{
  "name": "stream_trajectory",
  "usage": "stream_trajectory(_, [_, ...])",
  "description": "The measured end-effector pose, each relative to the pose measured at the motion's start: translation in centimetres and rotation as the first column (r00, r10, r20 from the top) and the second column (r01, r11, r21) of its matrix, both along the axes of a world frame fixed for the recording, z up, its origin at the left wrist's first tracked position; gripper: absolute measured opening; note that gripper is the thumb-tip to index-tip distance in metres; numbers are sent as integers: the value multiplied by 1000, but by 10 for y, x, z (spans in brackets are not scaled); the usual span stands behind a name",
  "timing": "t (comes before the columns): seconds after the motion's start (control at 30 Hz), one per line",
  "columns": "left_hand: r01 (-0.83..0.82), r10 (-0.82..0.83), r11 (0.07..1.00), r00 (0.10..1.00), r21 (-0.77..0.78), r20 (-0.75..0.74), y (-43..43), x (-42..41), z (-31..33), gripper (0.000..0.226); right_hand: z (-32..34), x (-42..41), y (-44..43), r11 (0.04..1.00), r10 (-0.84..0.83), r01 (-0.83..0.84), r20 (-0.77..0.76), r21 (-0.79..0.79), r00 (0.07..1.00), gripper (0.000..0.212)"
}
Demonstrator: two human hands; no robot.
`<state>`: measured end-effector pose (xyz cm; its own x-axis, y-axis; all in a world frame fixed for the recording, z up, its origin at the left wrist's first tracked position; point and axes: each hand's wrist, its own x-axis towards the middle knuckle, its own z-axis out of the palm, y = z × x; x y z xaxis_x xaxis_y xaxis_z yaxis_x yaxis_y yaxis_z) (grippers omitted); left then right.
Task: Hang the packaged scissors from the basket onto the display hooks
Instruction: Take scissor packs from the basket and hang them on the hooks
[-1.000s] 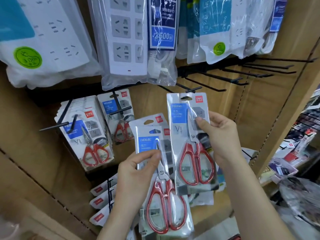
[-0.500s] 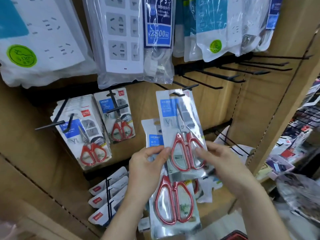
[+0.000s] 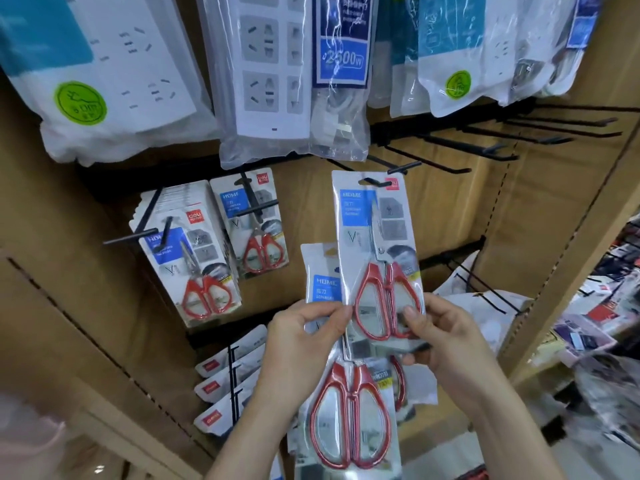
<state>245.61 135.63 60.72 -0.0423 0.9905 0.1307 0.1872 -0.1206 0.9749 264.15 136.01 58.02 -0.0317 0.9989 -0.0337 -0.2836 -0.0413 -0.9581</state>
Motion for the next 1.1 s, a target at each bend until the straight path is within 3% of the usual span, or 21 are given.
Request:
stream_trajectory(0.13, [-23,24,1000,999,-17,49,-1,0,-1,15,4,2,-2,998,-59,59,-47,12,997,26])
stream_trajectory(0.33, [-122,125,991,992,60,-34,-12,-29,-5,34,8,13,-4,981,-190,191,-27,30,981,15])
stream_trajectory(0.47, [-131,132,988,991,75,0,-16,-40,-9,42,5,15,-3,984,-172,175,-94,23,981,16])
stream_trajectory(0.63, [-88,77,994,986,67,147,-17,-36,-9,61,3,16,-10,991,-120,127,-112,53,986,19])
stream_trajectory(0.7, [-97,87,993,986,68,141,-16,-36,-8,59,3,17,-12,989,-137,143,-130,37,982,15])
stream_trajectory(0.87, [-141,140,986,990,88,20,-12,-33,-4,34,4,14,-6,971,-237,235,60,38,970,10])
stream_trajectory(1.03, [-142,152,983,985,117,-79,-19,-32,2,33,0,2,20,947,-322,319,162,49,933,10])
stream_trajectory(1.1, [-139,150,983,985,119,-85,-20,-34,1,34,3,-6,32,928,-371,359,175,97,912,22])
